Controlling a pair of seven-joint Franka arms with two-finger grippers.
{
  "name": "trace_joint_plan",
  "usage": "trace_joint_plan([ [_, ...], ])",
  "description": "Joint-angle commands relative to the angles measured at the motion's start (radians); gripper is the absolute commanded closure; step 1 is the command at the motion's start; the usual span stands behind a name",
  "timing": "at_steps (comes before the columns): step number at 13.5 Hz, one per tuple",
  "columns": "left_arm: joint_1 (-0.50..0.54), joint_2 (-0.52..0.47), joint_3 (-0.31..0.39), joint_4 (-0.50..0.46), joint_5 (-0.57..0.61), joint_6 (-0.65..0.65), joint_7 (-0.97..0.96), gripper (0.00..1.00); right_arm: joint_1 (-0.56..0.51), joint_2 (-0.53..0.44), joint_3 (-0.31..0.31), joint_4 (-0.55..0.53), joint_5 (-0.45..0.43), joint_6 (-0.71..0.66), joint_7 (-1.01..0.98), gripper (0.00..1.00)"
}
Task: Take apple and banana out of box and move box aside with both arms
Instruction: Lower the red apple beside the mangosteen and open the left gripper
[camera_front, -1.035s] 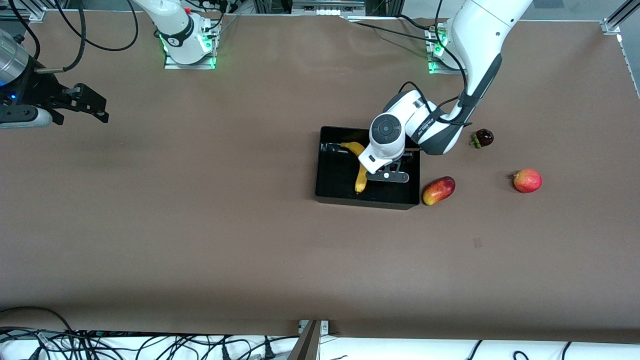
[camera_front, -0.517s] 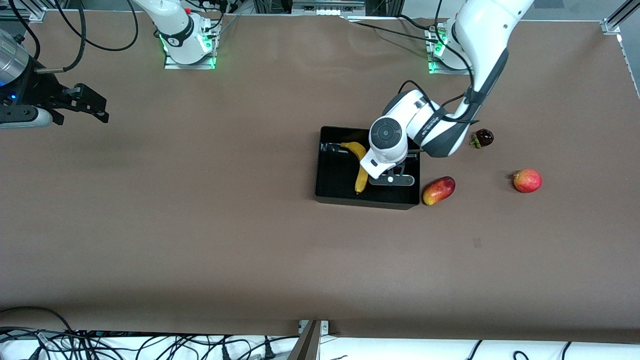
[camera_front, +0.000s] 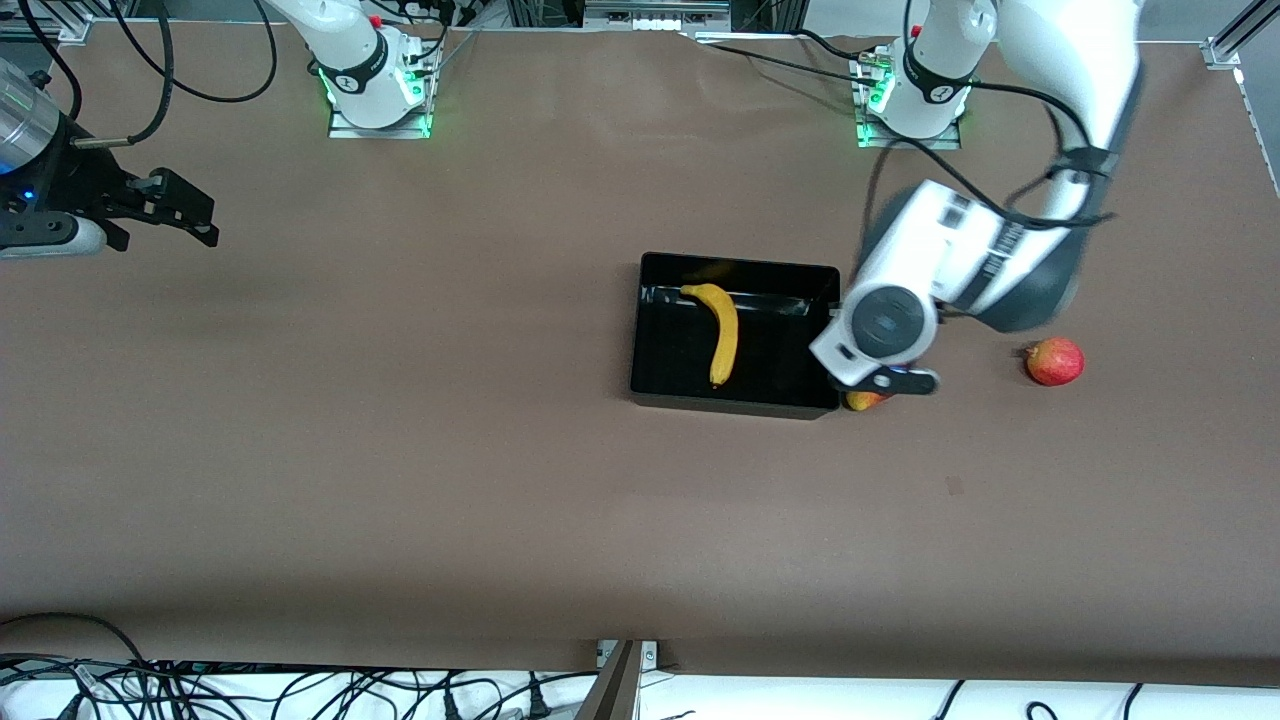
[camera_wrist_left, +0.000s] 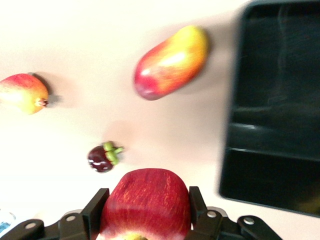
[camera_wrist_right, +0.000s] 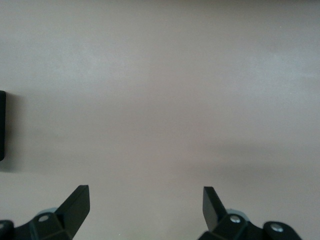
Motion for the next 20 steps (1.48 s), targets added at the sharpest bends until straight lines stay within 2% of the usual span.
trace_joint_plan([
  [1,0.084,0.005,-0.012,-0.068,-0.018,0.012,0.136,0.70,-0.004,0.016,0.006,0.020,-0.010,-0.002,0.003,0.00],
  [3,0.096,-0.024,-0.012,-0.189,-0.018,0.121,0.146,0.71,-0.004,0.014,0.006,0.020,-0.010,-0.003,0.004,0.00],
  [5,0.121,-0.089,-0.012,-0.374,-0.016,0.325,0.146,0.71,-0.004,0.016,0.006,0.020,-0.011,-0.002,0.004,0.00],
  [7,0.155,-0.115,-0.013,-0.495,-0.013,0.483,0.151,0.71,-0.004,0.016,0.006,0.019,-0.010,-0.003,0.004,0.00],
  [9,0.159,-0.118,-0.012,-0.552,-0.013,0.555,0.151,0.71,-0.004,0.016,0.006,0.019,-0.008,-0.002,0.004,0.00],
  [12,0.175,-0.126,-0.012,-0.592,-0.010,0.595,0.151,0.69,-0.004,0.017,0.006,0.020,-0.010,0.000,0.004,0.00],
  [13,0.175,-0.121,-0.012,-0.613,-0.011,0.629,0.151,0.66,-0.004,0.016,0.006,0.020,-0.010,0.000,0.004,0.00],
  [14,0.175,-0.115,-0.012,-0.637,-0.011,0.681,0.151,0.44,-0.004,0.016,0.006,0.020,-0.010,0.000,0.004,0.00],
  [15,0.175,-0.117,-0.012,-0.648,-0.011,0.697,0.149,0.00,-0.004,0.016,0.006,0.020,-0.008,0.006,0.004,0.00],
  [17,0.175,-0.133,-0.012,-0.639,-0.011,0.668,0.151,0.00,-0.004,0.016,0.006,0.019,-0.008,0.011,0.004,0.00],
  [20,0.162,-0.218,-0.018,-0.581,-0.011,0.500,0.151,0.00,-0.004,0.016,0.006,0.020,-0.008,0.011,0.004,0.00],
])
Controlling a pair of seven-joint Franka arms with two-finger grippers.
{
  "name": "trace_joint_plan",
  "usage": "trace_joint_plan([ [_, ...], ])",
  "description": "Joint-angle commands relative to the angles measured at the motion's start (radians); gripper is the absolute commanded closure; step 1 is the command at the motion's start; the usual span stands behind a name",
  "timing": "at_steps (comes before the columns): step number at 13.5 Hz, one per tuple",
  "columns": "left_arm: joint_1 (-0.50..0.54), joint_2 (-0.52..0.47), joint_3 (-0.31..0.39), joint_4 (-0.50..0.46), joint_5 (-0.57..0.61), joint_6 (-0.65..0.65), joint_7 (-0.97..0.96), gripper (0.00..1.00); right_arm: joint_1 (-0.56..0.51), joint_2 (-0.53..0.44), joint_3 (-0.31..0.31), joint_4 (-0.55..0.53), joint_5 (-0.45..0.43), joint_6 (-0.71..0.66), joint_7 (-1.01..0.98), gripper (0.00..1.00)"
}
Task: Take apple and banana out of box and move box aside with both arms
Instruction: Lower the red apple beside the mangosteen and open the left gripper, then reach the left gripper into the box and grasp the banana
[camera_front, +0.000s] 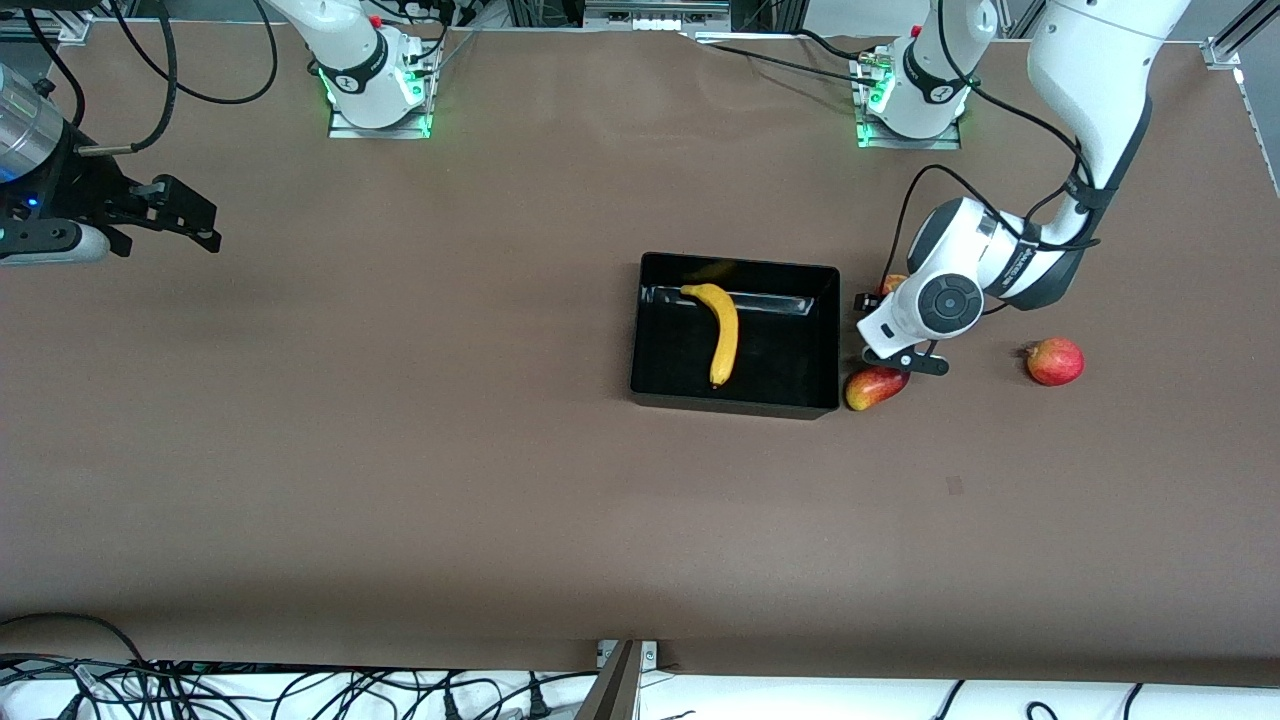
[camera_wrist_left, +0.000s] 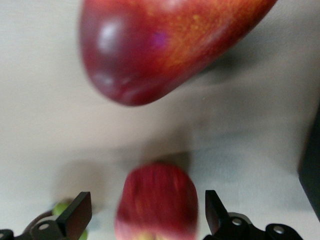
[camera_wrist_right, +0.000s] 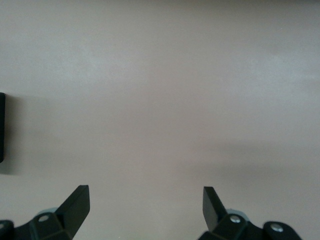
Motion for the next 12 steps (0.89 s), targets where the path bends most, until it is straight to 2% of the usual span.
trace_joint_plan([
  [1,-0.004,-0.122,-0.014,0.062,-0.010,-0.183,0.024,0.00,-0.004,0.007,0.006,0.019,-0.008,-0.001,0.004,0.00],
  [2,-0.005,-0.134,-0.028,0.125,-0.014,-0.266,0.022,0.00,-0.004,0.007,0.006,0.019,-0.008,-0.003,0.002,0.00],
  [4,-0.010,-0.120,-0.101,0.272,-0.039,-0.403,0.005,0.00,-0.004,0.007,0.006,0.018,-0.007,-0.004,0.002,0.00],
  [6,-0.022,-0.084,-0.157,0.349,-0.158,-0.385,0.001,0.00,-0.004,0.007,0.006,0.018,-0.008,-0.004,0.002,0.00],
  [8,-0.121,-0.004,-0.174,0.394,-0.195,-0.260,-0.012,0.00,-0.004,0.007,0.006,0.018,-0.008,-0.003,0.002,0.00],
  [12,-0.229,0.125,-0.166,0.379,-0.169,0.043,-0.217,0.00,-0.006,0.007,0.004,0.018,-0.008,-0.006,0.002,0.00],
])
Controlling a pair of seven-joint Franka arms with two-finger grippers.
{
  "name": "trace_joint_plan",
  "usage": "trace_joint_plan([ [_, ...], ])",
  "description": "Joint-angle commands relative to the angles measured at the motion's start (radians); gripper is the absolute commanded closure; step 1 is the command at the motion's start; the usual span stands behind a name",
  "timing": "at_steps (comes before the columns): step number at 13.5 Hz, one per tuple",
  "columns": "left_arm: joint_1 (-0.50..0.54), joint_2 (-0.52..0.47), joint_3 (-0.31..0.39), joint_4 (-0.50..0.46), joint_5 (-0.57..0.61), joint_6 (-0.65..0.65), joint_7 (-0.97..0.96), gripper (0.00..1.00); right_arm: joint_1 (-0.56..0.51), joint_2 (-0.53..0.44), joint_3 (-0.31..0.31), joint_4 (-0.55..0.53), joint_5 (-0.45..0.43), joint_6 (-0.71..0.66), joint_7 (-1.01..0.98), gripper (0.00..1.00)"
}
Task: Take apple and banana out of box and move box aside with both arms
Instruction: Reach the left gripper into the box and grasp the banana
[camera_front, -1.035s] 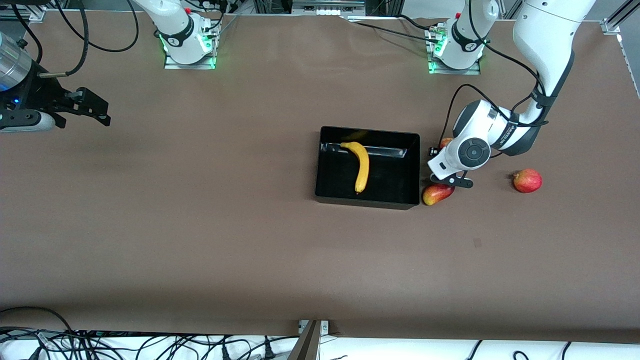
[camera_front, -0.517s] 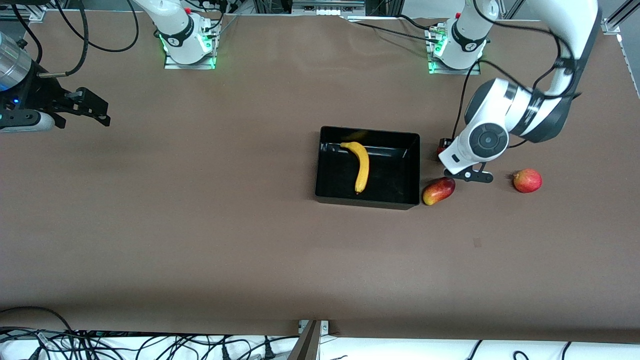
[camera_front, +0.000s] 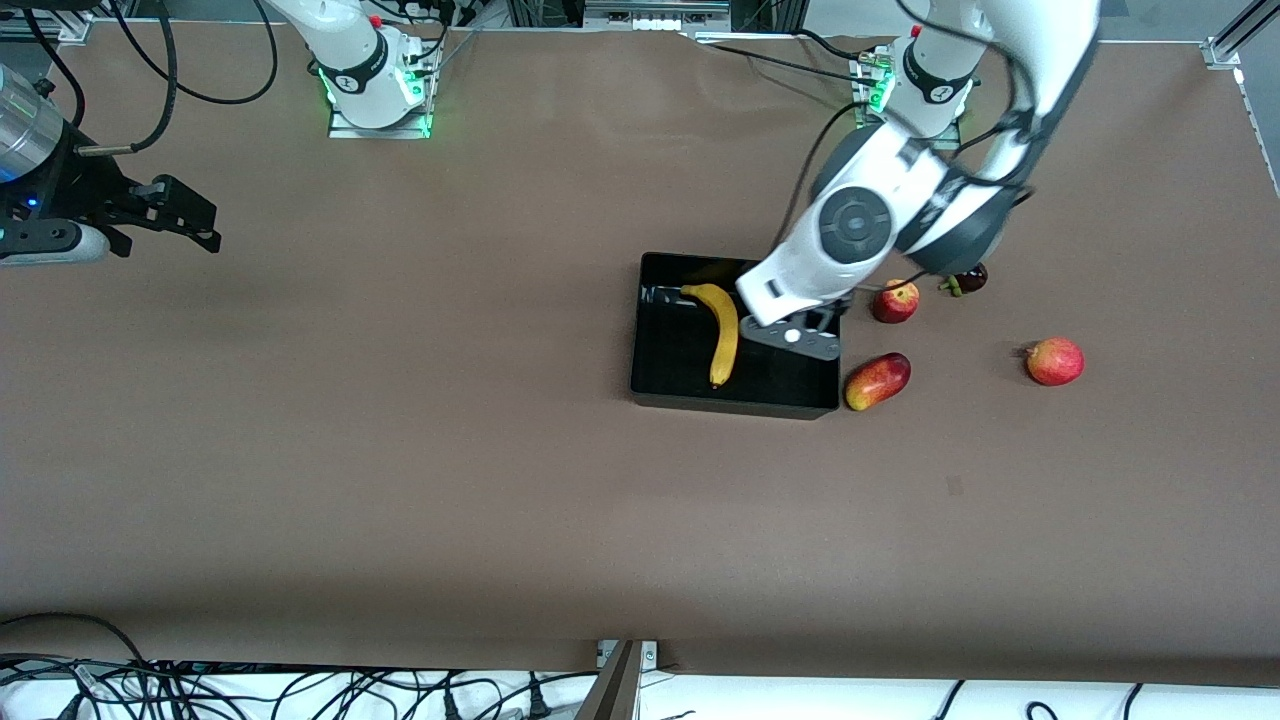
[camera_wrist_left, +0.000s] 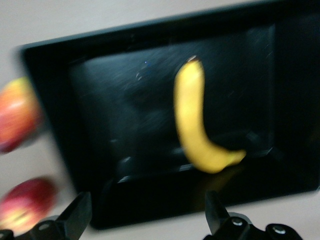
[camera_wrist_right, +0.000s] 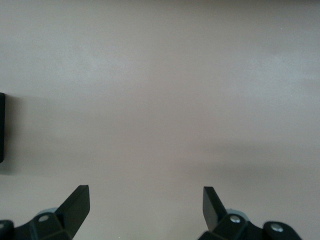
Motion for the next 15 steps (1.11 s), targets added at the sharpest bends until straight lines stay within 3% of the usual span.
trace_joint_plan([
  [1,-0.060,0.116,0.007,0.039,0.068,0.116,-0.131,0.00,-0.006,0.006,0.004,0.017,-0.008,-0.006,0.002,0.00],
  [5,-0.113,0.257,0.007,0.039,0.290,0.258,-0.364,0.00,-0.006,0.006,0.004,0.017,-0.008,-0.008,0.002,0.00],
  [7,-0.121,0.277,0.007,0.016,0.379,0.289,-0.416,0.00,-0.006,0.008,0.004,0.017,-0.008,-0.009,0.002,0.00],
  [11,-0.115,0.314,0.007,-0.001,0.400,0.386,-0.453,0.00,-0.006,0.008,0.004,0.017,-0.008,-0.011,0.002,0.00],
  [12,-0.110,0.316,0.007,-0.007,0.400,0.396,-0.456,0.54,-0.007,0.008,0.004,0.017,-0.008,-0.009,0.004,0.00],
  [13,-0.110,0.316,0.008,-0.007,0.400,0.397,-0.461,0.75,-0.007,0.008,0.003,0.017,-0.008,-0.009,0.004,0.00],
  [15,-0.098,0.314,0.008,-0.011,0.400,0.392,-0.461,0.89,-0.007,0.009,0.003,0.017,-0.013,-0.006,0.002,0.00],
])
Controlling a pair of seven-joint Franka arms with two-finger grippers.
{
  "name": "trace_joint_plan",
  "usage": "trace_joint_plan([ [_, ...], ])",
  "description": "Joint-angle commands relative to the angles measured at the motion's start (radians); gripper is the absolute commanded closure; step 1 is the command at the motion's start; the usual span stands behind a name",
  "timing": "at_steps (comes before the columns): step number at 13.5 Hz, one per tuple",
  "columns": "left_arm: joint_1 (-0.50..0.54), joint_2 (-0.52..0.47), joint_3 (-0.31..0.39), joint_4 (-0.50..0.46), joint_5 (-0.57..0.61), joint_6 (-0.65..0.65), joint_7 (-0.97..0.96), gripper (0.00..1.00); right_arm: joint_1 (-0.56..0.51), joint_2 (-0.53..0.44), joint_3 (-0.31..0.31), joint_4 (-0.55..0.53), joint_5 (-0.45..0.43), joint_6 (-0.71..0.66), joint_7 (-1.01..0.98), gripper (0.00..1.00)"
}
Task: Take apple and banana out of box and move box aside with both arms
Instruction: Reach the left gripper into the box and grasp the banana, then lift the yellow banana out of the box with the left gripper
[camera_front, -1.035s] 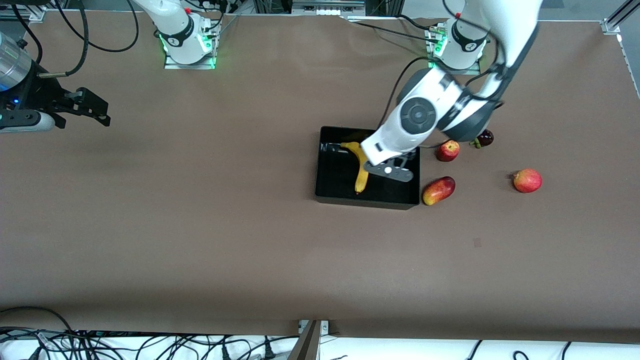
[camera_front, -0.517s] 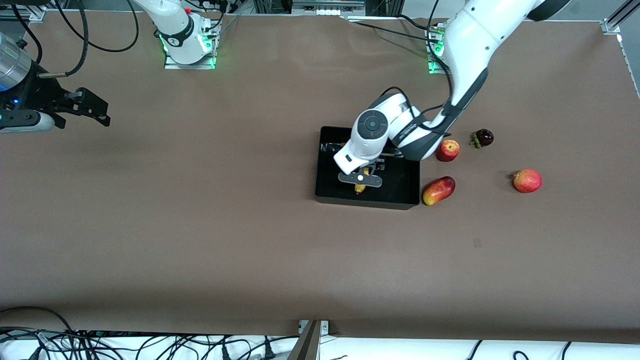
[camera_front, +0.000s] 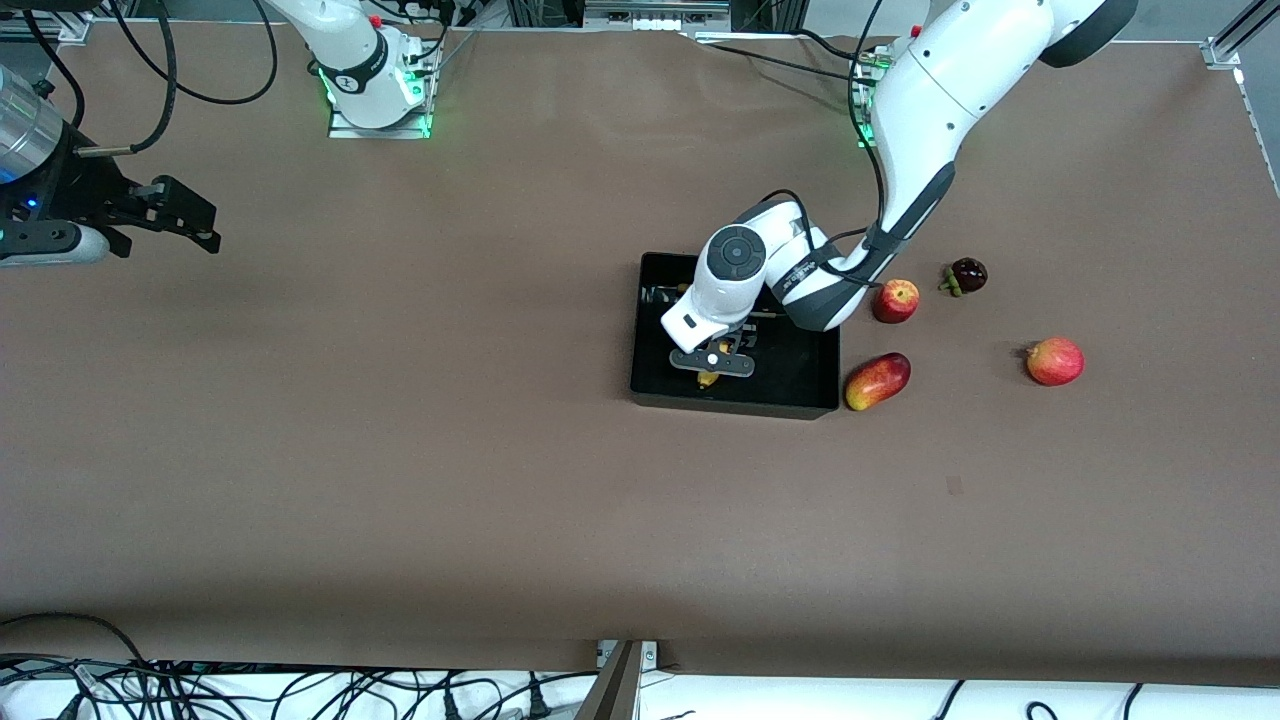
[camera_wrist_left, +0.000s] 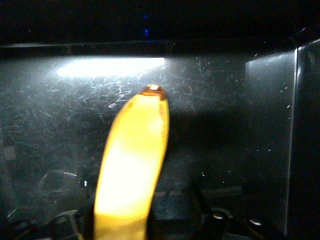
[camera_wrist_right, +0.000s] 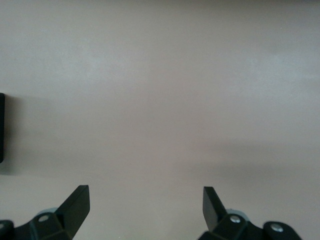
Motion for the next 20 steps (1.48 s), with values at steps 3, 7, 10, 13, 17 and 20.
trace_joint_plan([
  [3,0.027,-0.047,-0.006,0.002,0.018,-0.064,-0.028,0.95,-0.007,0.019,0.004,0.017,-0.017,0.003,0.002,0.00],
  [7,0.086,-0.133,-0.049,0.026,-0.137,-0.156,-0.020,0.95,-0.005,0.019,0.006,0.019,-0.014,0.017,0.002,0.00],
  [10,0.138,-0.164,-0.096,0.136,-0.209,-0.341,-0.007,0.94,-0.005,0.020,0.006,0.019,-0.016,0.016,0.003,0.00],
  [13,0.162,-0.162,-0.118,0.342,-0.217,-0.696,0.044,0.91,-0.002,0.058,0.007,0.017,-0.011,0.014,0.003,0.00],
  [17,0.341,-0.167,-0.116,0.390,-0.200,-0.961,0.509,0.88,0.046,0.072,0.010,0.017,-0.010,0.003,0.032,0.00],
  [20,0.483,-0.155,-0.109,0.358,-0.115,-0.951,0.885,0.87,0.080,0.088,0.009,-0.003,-0.017,0.002,0.072,0.00],
])
